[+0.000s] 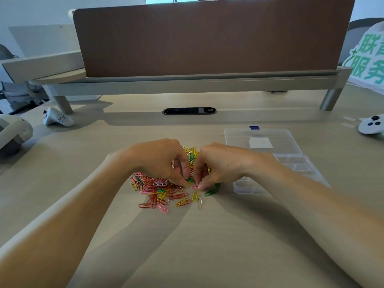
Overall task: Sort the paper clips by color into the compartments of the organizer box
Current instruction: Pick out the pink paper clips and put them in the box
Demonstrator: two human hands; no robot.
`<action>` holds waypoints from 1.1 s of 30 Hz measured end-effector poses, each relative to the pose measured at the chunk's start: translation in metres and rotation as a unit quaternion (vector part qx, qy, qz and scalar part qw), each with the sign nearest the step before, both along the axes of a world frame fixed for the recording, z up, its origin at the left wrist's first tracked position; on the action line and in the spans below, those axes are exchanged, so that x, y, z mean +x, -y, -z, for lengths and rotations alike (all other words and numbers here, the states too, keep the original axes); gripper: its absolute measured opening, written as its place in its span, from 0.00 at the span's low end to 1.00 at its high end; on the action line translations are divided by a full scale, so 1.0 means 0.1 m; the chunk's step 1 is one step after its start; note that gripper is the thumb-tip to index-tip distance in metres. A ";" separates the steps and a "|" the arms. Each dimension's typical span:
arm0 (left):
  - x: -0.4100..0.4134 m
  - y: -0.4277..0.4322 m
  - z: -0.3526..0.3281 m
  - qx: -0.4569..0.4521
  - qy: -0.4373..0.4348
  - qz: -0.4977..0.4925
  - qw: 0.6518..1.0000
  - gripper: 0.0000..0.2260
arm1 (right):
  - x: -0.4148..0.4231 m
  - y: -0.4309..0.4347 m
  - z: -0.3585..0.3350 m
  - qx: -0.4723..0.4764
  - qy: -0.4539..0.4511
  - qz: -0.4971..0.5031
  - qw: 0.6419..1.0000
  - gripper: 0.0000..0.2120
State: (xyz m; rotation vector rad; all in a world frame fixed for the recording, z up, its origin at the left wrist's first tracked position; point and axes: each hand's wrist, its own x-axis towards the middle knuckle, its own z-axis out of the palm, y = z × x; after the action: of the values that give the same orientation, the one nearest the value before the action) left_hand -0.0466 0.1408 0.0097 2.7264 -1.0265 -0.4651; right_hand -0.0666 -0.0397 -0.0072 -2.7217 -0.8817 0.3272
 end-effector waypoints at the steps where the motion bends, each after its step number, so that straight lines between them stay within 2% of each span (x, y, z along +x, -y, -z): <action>1: 0.00 0.00 0.00 0.006 -0.006 0.000 1.000 0.05 | 0.00 0.00 0.00 -0.001 0.002 0.002 1.000 0.03; 8: 0.02 -0.15 -0.10 0.045 -0.007 -0.031 0.998 0.04 | 0.00 -0.02 0.03 -0.011 0.001 0.018 1.000 0.04; 15: -0.04 -0.36 -0.05 0.090 -0.003 -0.073 0.993 0.07 | 0.03 0.01 -0.01 0.037 0.025 0.040 0.998 0.04; 22: -0.09 -0.43 0.00 0.035 0.010 -0.083 0.996 0.04 | 0.02 -0.03 0.00 0.067 0.019 0.026 0.997 0.02; 27: -0.09 -0.53 0.00 -0.006 0.072 -0.113 0.991 0.03 | -0.01 -0.04 -0.02 0.083 0.017 0.019 0.996 0.04; 33: -0.22 -0.60 0.01 0.052 -0.003 -0.106 0.993 0.04 | -0.01 -0.06 -0.02 0.090 0.014 0.015 0.996 0.03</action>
State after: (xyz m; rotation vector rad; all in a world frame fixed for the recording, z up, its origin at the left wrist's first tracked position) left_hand -0.0685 0.2007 0.0086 2.8820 -0.7171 -0.5038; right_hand -0.0677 -0.0338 -0.0053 -2.5754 -0.8336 0.1934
